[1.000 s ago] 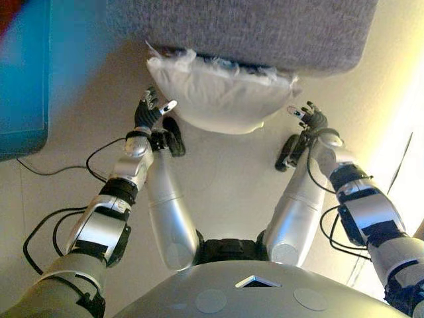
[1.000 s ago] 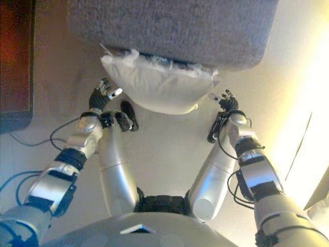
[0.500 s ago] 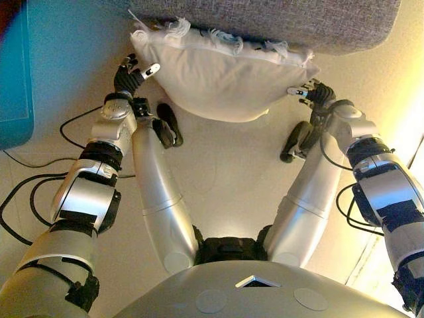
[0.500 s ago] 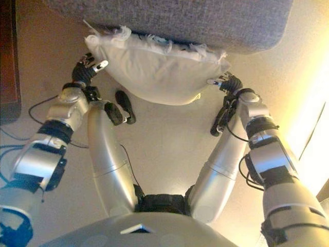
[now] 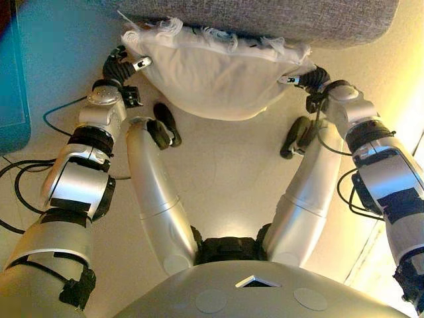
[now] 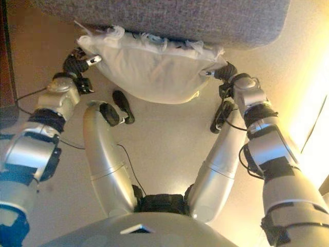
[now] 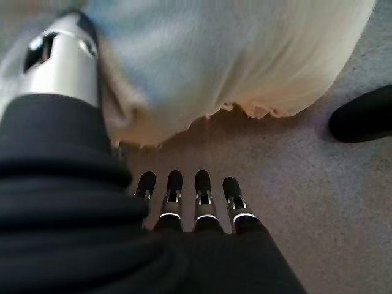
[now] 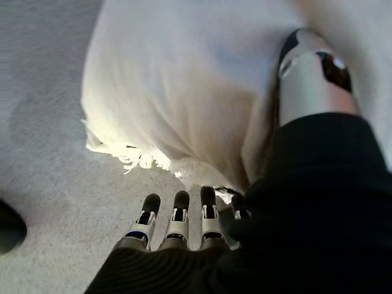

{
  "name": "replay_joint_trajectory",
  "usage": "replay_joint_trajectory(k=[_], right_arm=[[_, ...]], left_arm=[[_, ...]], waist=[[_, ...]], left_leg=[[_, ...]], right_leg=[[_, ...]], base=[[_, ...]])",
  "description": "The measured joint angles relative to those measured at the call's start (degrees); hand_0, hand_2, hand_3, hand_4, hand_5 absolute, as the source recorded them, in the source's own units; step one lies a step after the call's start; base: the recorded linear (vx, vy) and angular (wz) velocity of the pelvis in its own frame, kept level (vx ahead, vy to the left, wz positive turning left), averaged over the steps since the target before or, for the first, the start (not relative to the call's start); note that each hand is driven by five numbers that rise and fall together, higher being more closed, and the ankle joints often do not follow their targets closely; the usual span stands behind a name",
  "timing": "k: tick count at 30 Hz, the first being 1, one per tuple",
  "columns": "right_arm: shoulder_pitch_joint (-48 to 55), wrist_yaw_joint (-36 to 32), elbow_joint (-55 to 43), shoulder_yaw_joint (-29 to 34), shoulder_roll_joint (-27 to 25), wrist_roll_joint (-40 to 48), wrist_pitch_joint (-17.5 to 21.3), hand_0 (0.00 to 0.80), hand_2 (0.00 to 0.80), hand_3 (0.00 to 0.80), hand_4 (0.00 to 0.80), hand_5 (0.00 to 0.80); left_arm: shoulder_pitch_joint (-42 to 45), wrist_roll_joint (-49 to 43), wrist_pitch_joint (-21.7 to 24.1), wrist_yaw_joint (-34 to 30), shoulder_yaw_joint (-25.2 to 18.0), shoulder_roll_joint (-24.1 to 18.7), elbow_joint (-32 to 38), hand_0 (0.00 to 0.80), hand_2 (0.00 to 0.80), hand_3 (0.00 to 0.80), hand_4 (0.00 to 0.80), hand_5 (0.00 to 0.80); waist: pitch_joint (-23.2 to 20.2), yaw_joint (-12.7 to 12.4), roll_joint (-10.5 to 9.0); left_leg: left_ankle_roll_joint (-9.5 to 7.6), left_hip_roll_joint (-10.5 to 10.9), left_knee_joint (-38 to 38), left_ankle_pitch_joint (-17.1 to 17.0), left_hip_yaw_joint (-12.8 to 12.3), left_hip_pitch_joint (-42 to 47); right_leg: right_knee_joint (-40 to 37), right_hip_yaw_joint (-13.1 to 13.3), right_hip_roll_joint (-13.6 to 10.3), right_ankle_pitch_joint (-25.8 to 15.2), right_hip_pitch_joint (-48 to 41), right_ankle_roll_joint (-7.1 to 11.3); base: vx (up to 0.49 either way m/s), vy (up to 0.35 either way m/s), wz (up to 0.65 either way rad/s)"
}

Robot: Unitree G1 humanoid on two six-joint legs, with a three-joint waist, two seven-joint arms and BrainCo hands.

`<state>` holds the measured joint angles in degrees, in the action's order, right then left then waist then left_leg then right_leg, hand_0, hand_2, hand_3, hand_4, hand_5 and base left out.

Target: Pick up the cushion and take it to the sofa

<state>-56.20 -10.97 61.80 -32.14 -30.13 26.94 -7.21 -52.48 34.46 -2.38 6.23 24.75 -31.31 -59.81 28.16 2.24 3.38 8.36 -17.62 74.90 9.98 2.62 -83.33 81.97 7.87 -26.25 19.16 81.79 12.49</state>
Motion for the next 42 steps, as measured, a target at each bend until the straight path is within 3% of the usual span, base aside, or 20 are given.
replay_joint_trajectory(k=[1,2,3,4,17,23,29,35,42], right_arm=[[-0.3,0.0,0.0,-0.5,0.1,-0.8,0.0,0.000,0.000,0.000,0.000,0.000],[-0.6,0.0,0.0,-0.6,0.2,-1.2,0.0,0.254,0.254,0.254,0.254,0.254],[-0.9,0.0,-0.1,-1.2,0.2,-1.6,0.0,0.552,0.552,0.552,0.552,0.552],[-1.2,-0.1,-0.6,-1.8,0.2,-1.9,0.0,0.800,0.800,0.800,0.800,0.800],[-2.9,2.5,-2.5,-3.5,2.0,-4.9,-3.7,0.800,0.800,0.800,0.800,0.800],[-1.4,7.4,-2.4,-2.1,2.8,-3.0,-2.6,0.800,0.800,0.800,0.800,0.800],[6.4,12.8,-8.5,0.6,2.9,1.1,1.0,0.800,0.800,0.800,0.800,0.800],[20.8,16.8,-19.5,6.0,3.2,6.0,3.6,0.800,0.800,0.800,0.800,0.800],[34.0,16.6,-33.5,13.4,5.4,8.0,7.1,0.800,0.800,0.800,0.800,0.800]], left_arm=[[-0.4,0.0,-0.6,-0.6,0.1,0.0,0.0,0.565,0.565,0.565,0.565,0.565],[-0.8,0.0,-1.0,-1.4,0.6,0.0,0.0,0.800,0.800,0.800,0.800,0.800],[-1.3,-0.1,-1.4,-2.3,1.7,0.0,0.0,0.800,0.800,0.800,0.800,0.800],[-1.9,-0.1,-1.7,-3.3,2.7,0.0,0.1,0.800,0.800,0.800,0.800,0.800],[-4.0,-2.8,-3.0,-4.5,5.6,1.7,1.7,0.800,0.800,0.800,0.800,0.800],[-3.5,-2.3,-1.7,-3.8,5.0,2.4,2.9,0.800,0.800,0.800,0.800,0.800],[4.8,-1.1,1.9,0.3,0.9,4.8,9.1,0.800,0.800,0.800,0.800,0.800],[13.7,-1.1,3.0,1.8,-0.8,5.2,17.8,0.800,0.800,0.800,0.800,0.800],[23.3,-1.1,3.2,2.2,-7.5,4.2,31.5,0.800,0.800,0.800,0.800,0.800]], waist=[[0.0,0.0,-0.01],[0.0,0.0,0.02],[0.1,0.0,0.02],[0.1,0.0,0.00],[2.0,0.0,-0.04],[2.0,0.0,-0.05],[2.0,0.1,-0.36],[2.0,0.0,-1.47],[0.1,-0.2,-3.95]], left_leg=[[0.00,0.0,0.0,0.0,0.0,0.0],[-0.04,0.0,0.0,0.0,0.0,0.0],[-0.04,0.0,-0.1,0.0,-0.1,0.0],[-0.01,0.1,-0.3,0.0,-0.2,0.0],[-0.54,0.5,-1.8,0.1,-0.7,1.4],[-0.84,0.7,-9.6,-2.1,-2.0,6.3],[-0.94,0.9,-21.7,-4.1,-6.0,18.0],[-0.01,2.4,-34.4,-6.6,-7.2,33.2],[1.71,3.3,-47.2,-9.1,-8.2,50.5]], right_leg=[[0.0,0.0,0.0,0.0,0.0,0.01],[-0.1,0.0,0.0,0.0,0.0,0.00],[-0.2,0.0,0.0,0.0,0.0,0.00],[-0.4,0.0,0.0,0.0,0.0,0.00],[-2.9,-0.8,-0.1,-0.4,-2.6,0.68],[-10.7,-3.3,0.6,-2.6,-7.8,0.47],[-26.5,-7.6,1.1,-7.6,-20.6,1.87],[-39.4,-12.8,1.1,-10.2,-37.3,1.84],[-50.4,-16.4,2.2,-12.6,-53.1,1.84]], base=[[-0.056,0.013,0.00],[-0.069,0.007,0.00],[-0.073,-0.002,0.01],[-0.069,-0.004,0.02],[-0.011,-0.002,0.01],[-0.036,-0.001,0.01],[0.000,0.021,-0.08],[0.095,-0.077,0.08],[0.205,-0.077,-0.07]])
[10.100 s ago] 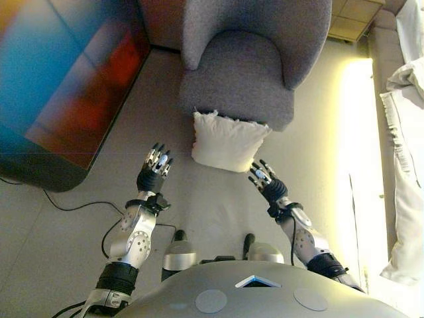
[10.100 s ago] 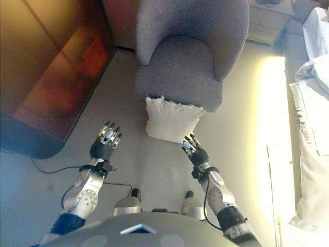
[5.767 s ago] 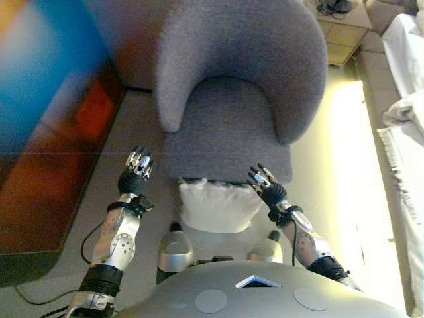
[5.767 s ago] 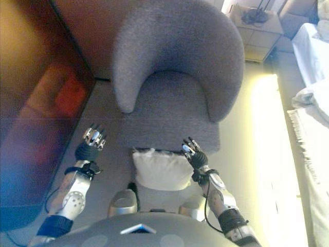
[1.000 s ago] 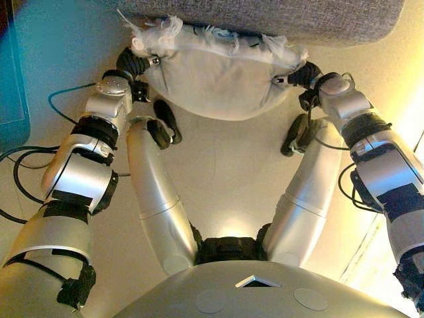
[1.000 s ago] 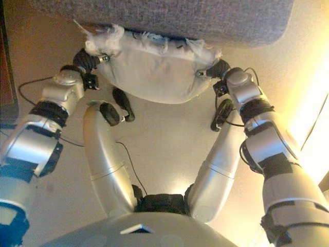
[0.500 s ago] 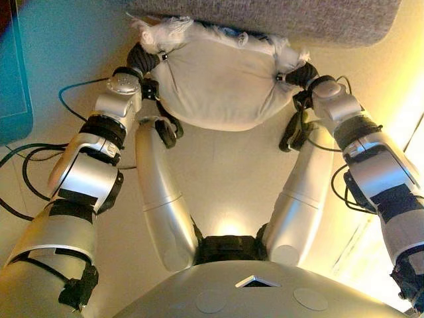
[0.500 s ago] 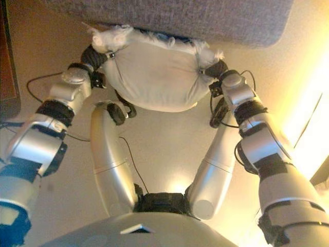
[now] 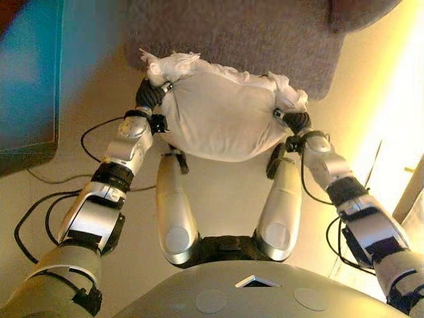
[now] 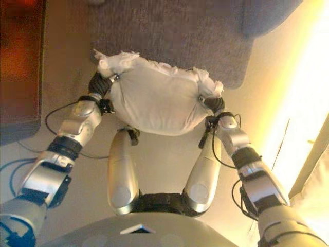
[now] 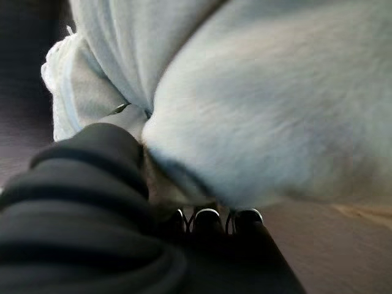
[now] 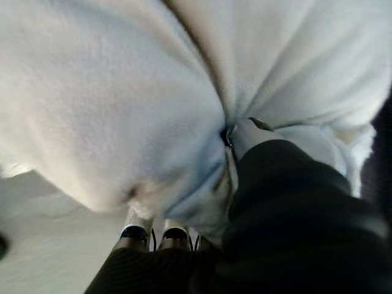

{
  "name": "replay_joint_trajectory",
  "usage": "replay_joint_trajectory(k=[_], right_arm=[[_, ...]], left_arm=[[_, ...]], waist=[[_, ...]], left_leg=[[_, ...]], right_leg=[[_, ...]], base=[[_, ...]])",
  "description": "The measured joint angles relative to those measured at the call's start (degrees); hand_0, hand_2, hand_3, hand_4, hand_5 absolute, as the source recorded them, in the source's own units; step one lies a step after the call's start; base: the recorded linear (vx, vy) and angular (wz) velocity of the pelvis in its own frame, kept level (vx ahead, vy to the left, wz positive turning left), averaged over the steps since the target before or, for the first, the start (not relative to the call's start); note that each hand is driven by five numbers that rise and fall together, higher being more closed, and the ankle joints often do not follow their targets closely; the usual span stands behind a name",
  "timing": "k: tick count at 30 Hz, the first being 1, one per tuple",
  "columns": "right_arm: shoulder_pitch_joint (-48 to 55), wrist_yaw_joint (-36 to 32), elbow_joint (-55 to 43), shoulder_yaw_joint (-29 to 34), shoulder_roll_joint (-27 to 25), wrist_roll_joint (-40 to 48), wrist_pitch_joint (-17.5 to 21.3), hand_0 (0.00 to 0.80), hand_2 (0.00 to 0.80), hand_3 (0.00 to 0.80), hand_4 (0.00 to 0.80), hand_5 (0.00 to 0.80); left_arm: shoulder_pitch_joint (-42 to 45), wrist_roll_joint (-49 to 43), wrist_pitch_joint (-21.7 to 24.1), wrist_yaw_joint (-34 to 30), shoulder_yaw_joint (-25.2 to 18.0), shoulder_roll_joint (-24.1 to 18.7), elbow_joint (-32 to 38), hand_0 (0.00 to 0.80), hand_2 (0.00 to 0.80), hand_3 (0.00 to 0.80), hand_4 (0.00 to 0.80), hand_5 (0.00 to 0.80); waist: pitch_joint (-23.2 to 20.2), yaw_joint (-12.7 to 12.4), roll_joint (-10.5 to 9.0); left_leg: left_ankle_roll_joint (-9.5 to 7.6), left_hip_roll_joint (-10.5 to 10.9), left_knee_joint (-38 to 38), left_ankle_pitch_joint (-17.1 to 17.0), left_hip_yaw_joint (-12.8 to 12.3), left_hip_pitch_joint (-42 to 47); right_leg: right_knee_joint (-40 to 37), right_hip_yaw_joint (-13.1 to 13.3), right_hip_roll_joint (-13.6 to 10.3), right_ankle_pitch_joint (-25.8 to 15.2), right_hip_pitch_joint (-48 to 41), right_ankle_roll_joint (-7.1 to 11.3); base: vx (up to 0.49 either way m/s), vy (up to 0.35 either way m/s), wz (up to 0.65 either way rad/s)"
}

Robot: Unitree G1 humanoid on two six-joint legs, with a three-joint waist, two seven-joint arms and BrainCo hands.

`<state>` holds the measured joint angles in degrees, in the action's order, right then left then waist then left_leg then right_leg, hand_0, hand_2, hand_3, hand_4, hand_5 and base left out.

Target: Pick up the cushion and take it to the sofa

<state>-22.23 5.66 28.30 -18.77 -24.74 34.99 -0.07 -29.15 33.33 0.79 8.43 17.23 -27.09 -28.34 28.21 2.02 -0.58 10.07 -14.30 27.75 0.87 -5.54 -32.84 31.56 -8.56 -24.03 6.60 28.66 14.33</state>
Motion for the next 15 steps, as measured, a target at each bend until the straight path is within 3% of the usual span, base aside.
replay_joint_trajectory(k=[6,8,10,11,15], right_arm=[[2.5,-0.3,-3.3,3.1,2.4,0.1,1.4,0.800,0.800,0.800,0.800,0.800],[4.3,-1.8,-6.2,3.8,3.3,0.2,0.7,0.800,0.800,0.800,0.800,0.800],[7.4,-2.9,-9.4,3.8,3.5,-0.2,0.7,0.800,0.800,0.800,0.800,0.800],[8.0,-2.9,-10.1,3.8,3.6,-0.6,0.5,0.800,0.800,0.800,0.800,0.800],[9.9,-2.7,-10.1,3.5,4.7,-0.7,0.5,0.800,0.800,0.800,0.800,0.800]], left_arm=[[7.9,-0.4,1.1,1.3,-4.0,1.5,6.2,0.800,0.800,0.800,0.800,0.800],[12.6,-0.8,1.2,1.8,-6.0,1.6,9.4,0.800,0.800,0.800,0.800,0.800],[17.1,-0.6,1.2,1.7,-7.9,2.2,12.4,0.800,0.800,0.800,0.800,0.800],[18.4,-0.6,1.2,1.5,-8.7,2.4,13.7,0.800,0.800,0.800,0.800,0.800],[20.2,-0.7,1.2,1.4,-9.8,3.6,14.5,0.800,0.800,0.800,0.800,0.800]], waist=[[-4.6,-0.2,-1.37],[-5.6,-1.5,-1.16],[-10.5,-2.3,-1.07],[-11.4,-3.0,-1.35],[-18.3,-3.2,-1.12]], left_leg=[[1.71,0.4,-8.6,-0.6,0.2,11.6],[3.54,1.0,-11.8,1.1,3.7,18.3],[3.94,2.3,-14.0,3.7,8.2,21.2],[3.97,2.6,-15.0,4.3,8.7,23.6],[4.02,2.1,-18.1,4.3,7.8,27.8]], right_leg=[[-13.6,0.0,2.8,-6.5,-10.2,0.02],[-19.7,0.9,4.1,-9.1,-15.6,0.11],[-24.4,2.8,4.8,-11.1,-17.5,-0.14],[-26.0,3.6,4.8,-11.7,-19.3,-0.10],[-30.0,2.7,5.2,-12.3,-23.9,0.10]], base=[[0.251,-0.014,-0.41],[0.400,0.028,-0.79],[0.385,0.033,-0.72],[0.289,0.029,-0.42],[0.150,0.013,-0.07]])
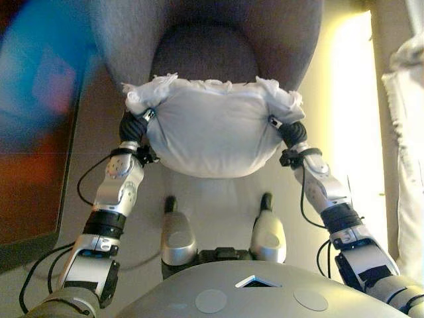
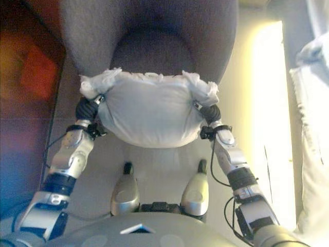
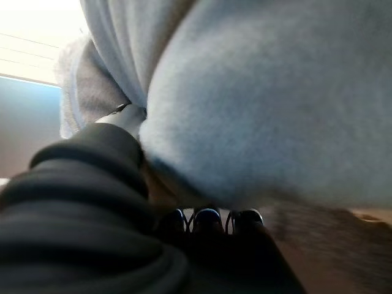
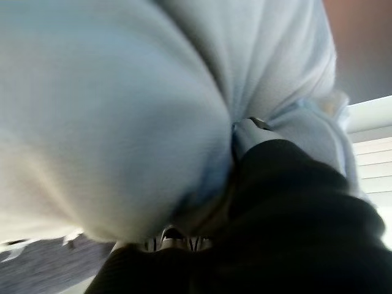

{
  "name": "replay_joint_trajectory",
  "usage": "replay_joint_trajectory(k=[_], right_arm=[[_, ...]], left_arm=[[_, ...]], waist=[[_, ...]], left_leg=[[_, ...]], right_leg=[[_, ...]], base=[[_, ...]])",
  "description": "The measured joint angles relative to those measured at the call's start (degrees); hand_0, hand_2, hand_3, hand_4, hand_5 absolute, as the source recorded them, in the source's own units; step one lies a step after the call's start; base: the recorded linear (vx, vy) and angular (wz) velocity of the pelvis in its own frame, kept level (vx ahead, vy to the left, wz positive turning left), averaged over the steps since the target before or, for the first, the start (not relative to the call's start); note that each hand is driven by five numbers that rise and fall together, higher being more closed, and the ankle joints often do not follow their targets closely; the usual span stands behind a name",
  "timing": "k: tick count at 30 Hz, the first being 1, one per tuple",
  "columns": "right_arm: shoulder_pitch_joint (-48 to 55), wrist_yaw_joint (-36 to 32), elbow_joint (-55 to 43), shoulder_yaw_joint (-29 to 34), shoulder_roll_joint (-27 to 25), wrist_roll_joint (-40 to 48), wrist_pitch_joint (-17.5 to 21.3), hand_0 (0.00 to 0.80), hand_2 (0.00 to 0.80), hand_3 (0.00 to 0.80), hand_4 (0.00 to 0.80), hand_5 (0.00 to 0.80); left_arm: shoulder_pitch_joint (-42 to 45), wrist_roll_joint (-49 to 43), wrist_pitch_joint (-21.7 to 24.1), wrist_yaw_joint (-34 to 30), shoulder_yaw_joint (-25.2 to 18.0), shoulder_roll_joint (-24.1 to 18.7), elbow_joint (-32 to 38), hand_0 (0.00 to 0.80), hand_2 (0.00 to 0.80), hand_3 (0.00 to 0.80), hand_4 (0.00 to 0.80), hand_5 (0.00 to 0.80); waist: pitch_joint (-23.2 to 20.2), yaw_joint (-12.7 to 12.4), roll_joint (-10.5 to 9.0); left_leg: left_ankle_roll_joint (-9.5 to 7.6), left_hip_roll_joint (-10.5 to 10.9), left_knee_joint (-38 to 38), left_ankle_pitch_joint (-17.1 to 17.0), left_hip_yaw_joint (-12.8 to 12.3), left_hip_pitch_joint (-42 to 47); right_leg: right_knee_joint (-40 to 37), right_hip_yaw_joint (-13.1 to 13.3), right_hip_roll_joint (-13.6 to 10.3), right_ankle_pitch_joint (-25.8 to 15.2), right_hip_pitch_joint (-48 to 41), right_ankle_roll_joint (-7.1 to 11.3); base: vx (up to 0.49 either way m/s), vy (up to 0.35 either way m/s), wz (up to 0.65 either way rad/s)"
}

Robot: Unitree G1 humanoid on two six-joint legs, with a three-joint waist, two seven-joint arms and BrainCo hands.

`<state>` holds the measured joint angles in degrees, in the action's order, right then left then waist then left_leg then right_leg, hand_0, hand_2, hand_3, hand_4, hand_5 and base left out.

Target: Pick up the cushion and take it to the sofa

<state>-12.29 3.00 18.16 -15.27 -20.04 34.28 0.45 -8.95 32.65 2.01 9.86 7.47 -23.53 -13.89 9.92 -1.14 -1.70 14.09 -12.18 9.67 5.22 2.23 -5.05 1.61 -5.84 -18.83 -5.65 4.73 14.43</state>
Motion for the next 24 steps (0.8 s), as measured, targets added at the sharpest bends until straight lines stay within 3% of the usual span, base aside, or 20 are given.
replay_joint_trajectory(k=[3,6,10,13,14,16,18,19,20,22,23,24], right_arm=[[0.2,0.0,0.0,0.0,0.2,0.2,0.0,0.800,0.800,0.800,0.800,0.800],[1.2,0.3,0.0,0.4,-0.1,1.0,-0.3,0.800,0.800,0.800,0.800,0.800],[1.4,2.5,0.7,0.4,-0.6,1.4,-1.1,0.800,0.800,0.800,0.800,0.800],[1.7,5.2,0.7,0.9,-0.3,1.4,-1.1,0.800,0.800,0.800,0.800,0.800],[1.7,5.8,0.7,1.2,-0.3,1.5,-1.1,0.800,0.800,0.800,0.800,0.800],[1.7,6.8,0.7,1.6,-0.4,2.5,-1.1,0.800,0.800,0.800,0.800,0.800],[1.7,7.6,0.8,1.4,-0.1,2.5,-1.1,0.800,0.800,0.800,0.800,0.800],[1.8,7.9,1.1,1.1,0.3,2.6,-1.1,0.800,0.800,0.800,0.800,0.800],[1.8,7.8,1.4,0.9,0.6,3.1,-1.1,0.800,0.800,0.800,0.800,0.800],[1.7,7.4,1.5,0.9,0.9,4.7,-1.2,0.800,0.800,0.800,0.800,0.800],[1.6,7.3,1.7,0.9,1.1,5.6,-1.2,0.800,0.800,0.800,0.800,0.800],[1.4,7.0,2.4,0.9,1.5,6.2,-1.6,0.800,0.800,0.800,0.800,0.800]], left_arm=[[0.1,-0.1,0.0,0.1,0.1,0.1,0.0,0.800,0.800,0.800,0.800,0.800],[-0.7,0.2,-0.7,-0.7,1.1,0.4,-0.4,0.800,0.800,0.800,0.800,0.800],[-1.0,0.2,-1.7,-1.6,2.8,0.6,-2.0,0.800,0.800,0.800,0.800,0.800],[-2.9,0.3,-2.4,-1.6,4.6,1.2,-5.0,0.800,0.800,0.800,0.800,0.800],[-3.7,0.9,-2.9,-1.8,5.1,1.3,-5.8,0.800,0.800,0.800,0.800,0.800],[-6.0,2.4,-2.9,-2.7,5.5,2.5,-9.1,0.800,0.800,0.800,0.800,0.800],[-6.5,2.8,-2.9,-2.8,5.9,2.3,-10.6,0.800,0.800,0.800,0.800,0.800],[-6.5,3.1,-2.8,-2.8,6.1,2.4,-11.1,0.800,0.800,0.800,0.800,0.800],[-6.5,3.1,-2.8,-2.8,6.1,2.0,-11.2,0.800,0.800,0.800,0.800,0.800],[-6.5,3.0,-2.5,-2.8,6.0,1.8,-11.0,0.800,0.800,0.800,0.800,0.800],[-6.5,2.9,-2.5,-2.8,6.1,1.5,-11.0,0.800,0.800,0.800,0.800,0.800],[-6.5,2.8,-2.4,-2.8,6.2,0.4,-11.2,0.800,0.800,0.800,0.800,0.800]], waist=[[-2.6,0.4,0.89],[-4.0,2.5,0.63],[-5.0,3.3,0.39],[-5.0,3.9,0.38],[-5.0,3.9,0.44],[-5.0,4.7,0.70],[-5.0,5.3,0.89],[-4.8,5.6,1.16],[-4.9,5.4,1.11],[-5.7,5.0,-0.15],[-6.1,4.8,-0.79],[-6.5,5.2,-2.45]], left_leg=[[-0.11,-0.2,-1.1,-0.3,-2.2,2.5],[-0.99,-0.2,-1.2,-2.7,-9.0,2.6],[-0.98,0.6,-3.3,-3.8,-8.8,4.4],[-2.03,1.8,-2.8,-3.0,-8.3,4.5],[-2.46,2.0,-2.7,-3.0,-8.3,4.5],[-4.12,2.4,0.9,-1.8,-8.2,2.7],[-5.58,2.6,1.0,-1.9,-8.3,3.0],[-6.30,2.2,0.2,-2.2,-7.8,3.7],[-7.02,1.6,-1.0,-2.8,-7.7,4.6],[-8.41,1.7,-4.1,-3.9,-7.9,5.5],[-8.43,1.9,-5.0,-4.1,-8.4,5.4],[-8.13,3.7,-6.0,-4.7,-8.3,5.6]], right_leg=[[-1.2,-0.5,-0.1,0.0,-2.5,0.02],[-1.8,-4.3,-1.7,0.0,-5.4,-0.01],[-0.8,-5.2,-2.4,0.0,-6.5,-0.14],[4.6,-4.4,-4.1,-0.4,-5.3,-0.61],[6.9,-3.4,-4.4,-1.3,-3.9,-1.74],[12.0,-1.3,-4.9,-4.6,-0.9,-5.65],[15.3,1.9,-4.6,-11.0,1.6,-7.13],[18.9,4.7,-3.0,-9.4,3.3,-5.62],[21.6,5.2,-0.3,-4.4,3.7,-4.00],[21.2,3.4,4.8,3.4,3.2,-3.94],[16.5,2.5,7.0,6.6,1.5,-4.28],[9.8,3.1,8.6,8.6,-0.8,-7.63]], base=[[0.061,0.039,0.03],[0.069,0.084,0.45],[0.049,0.091,0.16],[0.033,0.095,0.15],[0.062,0.099,0.09],[0.124,0.111,0.12],[0.187,0.078,0.04],[0.217,0.026,0.02],[0.270,0.005,0.07],[0.347,-0.005,0.22],[0.427,0.017,0.36],[0.449,0.041,0.71]])
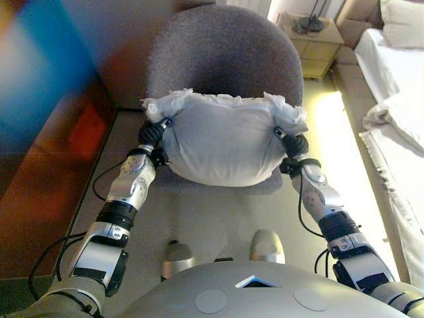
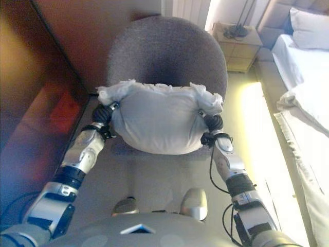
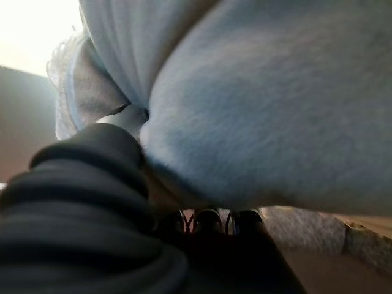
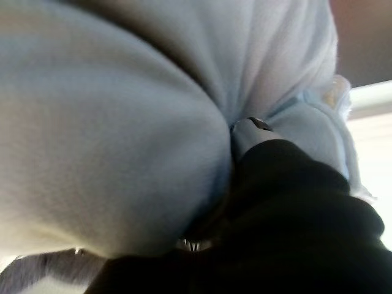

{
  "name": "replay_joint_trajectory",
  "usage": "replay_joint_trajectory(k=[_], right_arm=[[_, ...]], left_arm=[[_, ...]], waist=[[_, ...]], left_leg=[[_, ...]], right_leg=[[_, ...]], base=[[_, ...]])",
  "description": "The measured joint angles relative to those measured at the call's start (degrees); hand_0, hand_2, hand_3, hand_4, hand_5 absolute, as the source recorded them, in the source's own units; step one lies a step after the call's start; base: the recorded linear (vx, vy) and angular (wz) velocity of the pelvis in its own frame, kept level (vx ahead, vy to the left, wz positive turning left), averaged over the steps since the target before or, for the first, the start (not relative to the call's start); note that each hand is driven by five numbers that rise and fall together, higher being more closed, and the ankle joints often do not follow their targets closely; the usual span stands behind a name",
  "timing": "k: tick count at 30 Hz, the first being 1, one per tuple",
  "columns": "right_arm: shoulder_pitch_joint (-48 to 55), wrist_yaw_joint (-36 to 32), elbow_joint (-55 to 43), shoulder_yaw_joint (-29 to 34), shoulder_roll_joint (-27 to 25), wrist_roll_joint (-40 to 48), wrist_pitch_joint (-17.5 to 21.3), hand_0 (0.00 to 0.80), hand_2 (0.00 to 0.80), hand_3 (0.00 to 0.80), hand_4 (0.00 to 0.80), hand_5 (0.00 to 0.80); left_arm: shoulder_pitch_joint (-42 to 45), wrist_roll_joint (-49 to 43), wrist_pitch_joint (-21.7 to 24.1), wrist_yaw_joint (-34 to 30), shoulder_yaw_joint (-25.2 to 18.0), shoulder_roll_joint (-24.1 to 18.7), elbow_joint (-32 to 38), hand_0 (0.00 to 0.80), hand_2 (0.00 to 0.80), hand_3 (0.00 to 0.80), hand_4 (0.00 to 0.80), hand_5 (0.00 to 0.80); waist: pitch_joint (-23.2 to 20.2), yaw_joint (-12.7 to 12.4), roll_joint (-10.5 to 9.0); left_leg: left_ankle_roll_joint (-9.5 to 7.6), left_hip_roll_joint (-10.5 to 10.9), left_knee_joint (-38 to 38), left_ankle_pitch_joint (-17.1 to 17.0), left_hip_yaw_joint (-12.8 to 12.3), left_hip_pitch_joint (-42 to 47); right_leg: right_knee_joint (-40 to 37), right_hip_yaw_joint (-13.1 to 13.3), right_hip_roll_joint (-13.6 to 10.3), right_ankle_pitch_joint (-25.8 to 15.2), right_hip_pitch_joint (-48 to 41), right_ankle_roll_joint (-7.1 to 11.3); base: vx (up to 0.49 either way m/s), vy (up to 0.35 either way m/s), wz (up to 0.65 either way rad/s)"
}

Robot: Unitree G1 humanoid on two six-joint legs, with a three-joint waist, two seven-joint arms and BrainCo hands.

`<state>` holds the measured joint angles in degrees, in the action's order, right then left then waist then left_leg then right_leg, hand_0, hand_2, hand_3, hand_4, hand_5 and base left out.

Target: Pick up the cushion and take it to the sofa

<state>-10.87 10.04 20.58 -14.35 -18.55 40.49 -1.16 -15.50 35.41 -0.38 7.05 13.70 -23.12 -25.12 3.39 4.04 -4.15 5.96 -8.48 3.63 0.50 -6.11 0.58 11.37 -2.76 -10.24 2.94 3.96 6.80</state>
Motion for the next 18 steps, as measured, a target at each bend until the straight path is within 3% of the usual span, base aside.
replay_joint_trajectory(k=[1,2,3,4,5,7,8,9,11,13,15,17,18], right_arm=[[0.0,-0.2,1.4,0.7,-0.3,0.8,-0.5,0.800,0.800,0.800,0.800,0.800],[0.0,0.0,2.2,0.7,-1.0,1.1,-1.0,0.800,0.800,0.800,0.800,0.800],[0.1,0.1,2.1,0.5,-2.4,1.4,-1.4,0.800,0.800,0.800,0.800,0.800],[0.0,0.2,2.3,0.3,-3.0,1.8,-1.7,0.800,0.800,0.800,0.800,0.800],[0.0,0.1,2.2,-0.1,-2.7,1.8,-2.1,0.800,0.800,0.800,0.800,0.800],[0.0,-1.1,2.2,-0.3,-1.7,1.8,-3.0,0.800,0.800,0.800,0.800,0.800],[0.0,-1.7,2.2,-0.2,-1.5,1.8,-3.2,0.800,0.800,0.800,0.800,0.800],[0.0,-2.1,2.2,0.0,-1.6,1.7,-3.3,0.800,0.800,0.800,0.800,0.800],[0.0,-2.2,2.1,0.2,-2.7,1.7,-3.8,0.800,0.800,0.800,0.800,0.800],[-0.2,-3.2,1.9,0.1,-2.7,1.6,-4.4,0.800,0.800,0.800,0.800,0.800],[-0.4,-4.5,1.5,-0.1,-2.9,1.4,-4.8,0.800,0.800,0.800,0.800,0.800],[-0.7,-4.5,1.5,-0.2,-2.4,1.4,-4.7,0.800,0.800,0.800,0.800,0.800],[-0.6,-4.4,1.6,-0.7,-2.2,1.4,-4.5,0.800,0.800,0.800,0.800,0.800]], left_arm=[[0.0,-0.4,-0.4,0.5,0.7,1.4,-0.4,0.800,0.800,0.800,0.800,0.800],[0.7,-0.4,-0.5,0.7,1.0,2.6,-0.4,0.800,0.800,0.800,0.800,0.800],[1.0,-0.6,-0.4,0.8,0.9,3.9,-0.3,0.800,0.800,0.800,0.800,0.800],[1.0,-1.0,-0.4,0.9,0.6,4.8,-0.1,0.800,0.800,0.800,0.800,0.800],[1.1,-1.0,-0.4,1.3,0.0,4.5,-0.2,0.800,0.800,0.800,0.800,0.800],[0.7,-1.1,-0.4,1.5,-0.7,3.5,-0.2,0.800,0.800,0.800,0.800,0.800],[0.7,-1.1,-0.4,1.5,-0.7,2.9,-0.2,0.800,0.800,0.800,0.800,0.800],[0.8,-1.2,-0.4,1.6,-0.7,2.9,-0.2,0.800,0.800,0.800,0.800,0.800],[1.8,-1.2,-0.4,1.8,-0.7,4.4,0.1,0.800,0.800,0.800,0.800,0.800],[2.1,-1.2,-0.4,2.2,-1.5,4.1,0.6,0.800,0.800,0.800,0.800,0.800],[2.0,-1.1,-0.4,3.0,-2.3,3.9,0.7,0.800,0.800,0.800,0.800,0.800],[2.0,-1.0,-0.4,3.2,-2.8,4.3,0.8,0.800,0.800,0.800,0.800,0.800],[1.9,-1.0,-0.4,3.2,-3.0,4.5,1.0,0.800,0.800,0.800,0.800,0.800]], waist=[[0.2,1.6,0.09],[0.3,1.4,-0.02],[0.2,2.1,1.44],[0.6,3.2,1.76],[1.6,2.9,2.08],[1.8,3.7,1.69],[1.4,5.1,0.54],[1.0,6.1,-0.29],[0.1,6.2,1.22],[0.1,5.8,1.70],[-0.1,4.2,1.20],[0.1,3.7,0.82],[0.3,3.3,0.65]], left_leg=[[-0.43,1.9,3.9,0.4,-0.5,-0.6],[-1.51,4.5,8.1,3.0,-1.3,0.2],[-3.01,6.0,7.9,6.6,-1.9,2.0],[-3.75,6.7,3.8,6.4,-0.8,4.5],[-4.32,6.8,0.6,5.5,0.1,6.7],[-4.06,5.3,-0.5,5.5,0.8,6.7],[-3.30,5.6,-0.7,5.5,1.6,6.8],[-2.63,5.7,-0.8,5.9,1.9,6.9],[-0.35,4.0,-0.4,6.8,2.0,8.6],[2.88,1.9,10.7,9.1,1.5,4.4],[3.42,1.2,25.6,6.8,1.7,-2.1],[2.26,0.8,36.5,1.8,2.1,-6.5],[1.19,0.4,39.4,1.6,2.3,-8.2]], right_leg=[[-2.4,-0.8,-1.2,0.0,-2.2,1.20],[-2.3,-0.1,-2.1,-0.4,-2.5,1.82],[-1.4,-0.4,-2.0,-0.8,-3.0,2.39],[3.1,-0.4,-2.4,0.3,-1.1,3.22],[9.3,0.3,-1.5,2.6,4.0,5.10],[3.2,1.3,3.1,0.7,8.0,4.01],[-0.4,1.3,3.9,-1.4,8.4,3.07],[-1.3,1.2,4.1,-4.0,8.2,0.37],[-0.5,0.8,5.8,-6.0,7.7,-2.51],[-0.5,0.4,8.0,-5.2,6.7,-6.94],[-0.4,0.6,8.2,-4.6,5.9,-8.66],[-0.4,0.7,7.7,-4.1,4.0,-9.59],[-1.6,0.9,7.9,-2.8,2.0,-9.99]], base=[[0.458,0.058,0.59],[0.445,0.062,0.51],[0.433,0.057,0.08],[0.424,0.048,-0.20],[0.405,0.029,-0.41],[0.323,-0.007,-0.15],[0.236,-0.043,0.40],[0.225,-0.075,0.52],[0.188,-0.134,0.23],[0.265,-0.187,-0.13],[0.287,-0.144,-0.32],[0.282,0.021,-0.35],[0.277,0.099,-0.20]])
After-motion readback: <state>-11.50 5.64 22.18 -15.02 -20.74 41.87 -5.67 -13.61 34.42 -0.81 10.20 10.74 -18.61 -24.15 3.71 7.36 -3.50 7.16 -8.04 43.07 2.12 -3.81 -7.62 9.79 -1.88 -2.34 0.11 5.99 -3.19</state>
